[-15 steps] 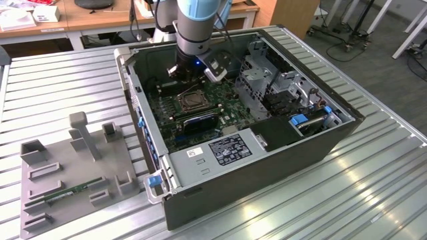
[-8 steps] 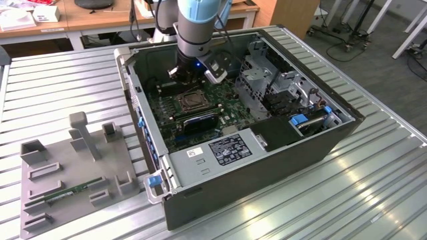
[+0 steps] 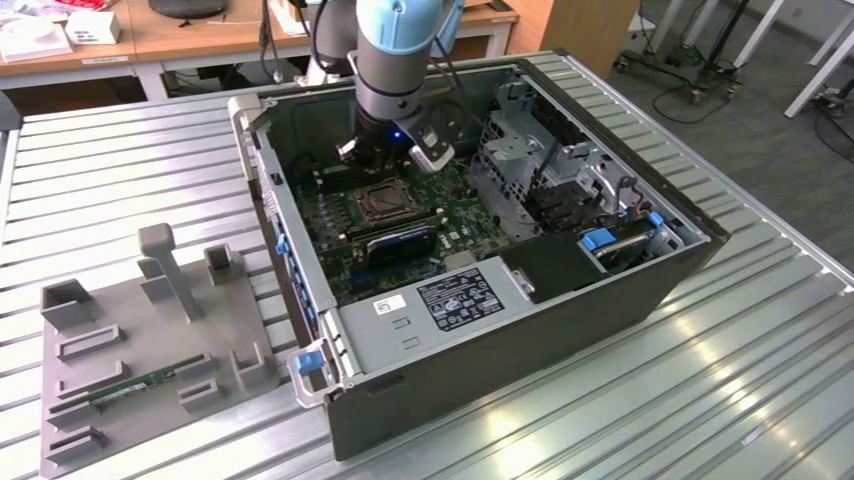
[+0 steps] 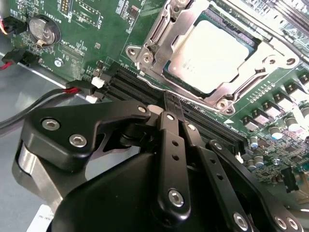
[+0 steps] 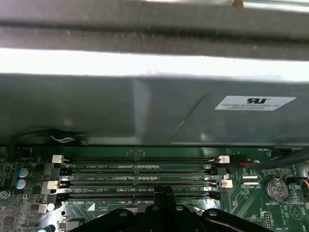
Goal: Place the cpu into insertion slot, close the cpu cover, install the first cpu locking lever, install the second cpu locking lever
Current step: 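Install the first cpu locking lever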
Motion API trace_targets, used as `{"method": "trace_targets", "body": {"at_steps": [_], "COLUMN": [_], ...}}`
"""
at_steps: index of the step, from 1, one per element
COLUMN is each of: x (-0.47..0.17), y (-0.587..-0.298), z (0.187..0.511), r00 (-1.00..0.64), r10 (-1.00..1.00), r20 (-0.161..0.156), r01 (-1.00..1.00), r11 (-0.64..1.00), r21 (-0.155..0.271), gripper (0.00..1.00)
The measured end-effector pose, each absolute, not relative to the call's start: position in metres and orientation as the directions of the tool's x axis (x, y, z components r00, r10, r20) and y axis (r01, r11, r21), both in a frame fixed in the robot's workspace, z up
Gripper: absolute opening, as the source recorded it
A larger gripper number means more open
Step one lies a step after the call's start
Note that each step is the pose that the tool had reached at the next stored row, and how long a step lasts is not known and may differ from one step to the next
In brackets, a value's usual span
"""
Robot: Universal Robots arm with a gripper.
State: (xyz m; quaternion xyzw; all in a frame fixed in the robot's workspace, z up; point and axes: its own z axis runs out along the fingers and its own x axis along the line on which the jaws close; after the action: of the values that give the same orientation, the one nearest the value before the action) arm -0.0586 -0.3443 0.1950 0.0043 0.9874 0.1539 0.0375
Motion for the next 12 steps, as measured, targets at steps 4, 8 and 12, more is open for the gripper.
{"method": "trace_targets", "body": {"at_steps": [4, 8, 12], "x": [-0.0584, -0.0583, -0.0583], "y": [-0.3446, -0.3448, -0.3448], "z": [0.1919, 0.1896, 0.1881], "r00": [-0.997, -0.997, -0.997], "r10": [0.020, 0.020, 0.020], "r20": [-0.073, -0.073, -0.073], "r01": [-0.003, -0.003, -0.003], "r11": [0.953, 0.953, 0.953], "r21": [0.304, 0.304, 0.304], "gripper": [0.11, 0.11, 0.11]}}
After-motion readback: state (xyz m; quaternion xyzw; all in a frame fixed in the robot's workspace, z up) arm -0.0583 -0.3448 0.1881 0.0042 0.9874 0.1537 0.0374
